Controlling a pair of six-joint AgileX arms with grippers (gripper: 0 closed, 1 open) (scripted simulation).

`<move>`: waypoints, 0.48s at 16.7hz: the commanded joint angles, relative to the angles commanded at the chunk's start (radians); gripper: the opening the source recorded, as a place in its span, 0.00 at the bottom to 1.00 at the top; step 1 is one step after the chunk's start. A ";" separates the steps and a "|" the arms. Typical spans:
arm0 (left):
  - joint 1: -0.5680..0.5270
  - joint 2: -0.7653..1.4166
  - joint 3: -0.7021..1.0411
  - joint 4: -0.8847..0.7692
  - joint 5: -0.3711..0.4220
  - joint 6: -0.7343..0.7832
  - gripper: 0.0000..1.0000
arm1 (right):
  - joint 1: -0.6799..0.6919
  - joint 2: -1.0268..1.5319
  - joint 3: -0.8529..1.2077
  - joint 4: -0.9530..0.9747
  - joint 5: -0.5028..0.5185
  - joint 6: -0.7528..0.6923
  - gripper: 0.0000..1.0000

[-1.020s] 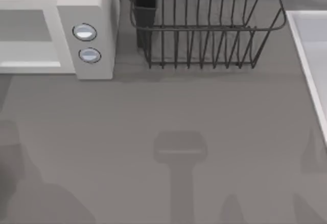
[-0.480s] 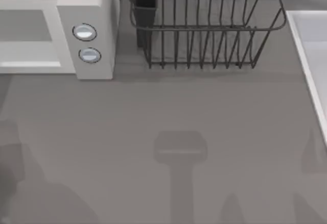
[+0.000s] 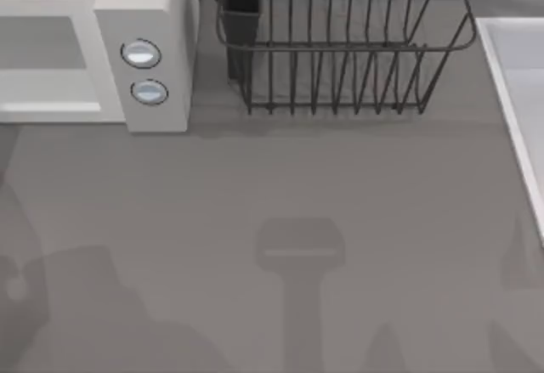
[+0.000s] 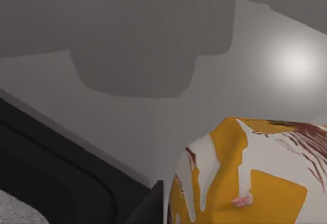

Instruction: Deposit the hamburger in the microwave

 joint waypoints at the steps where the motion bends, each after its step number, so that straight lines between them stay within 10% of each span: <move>1: -0.001 -0.012 0.015 -0.019 0.000 -0.002 0.00 | 0.000 0.000 0.000 0.000 0.000 0.000 1.00; 8: -0.001 -0.010 0.021 -0.017 0.001 -0.005 0.00 | 0.000 0.000 0.000 0.000 0.000 0.000 1.00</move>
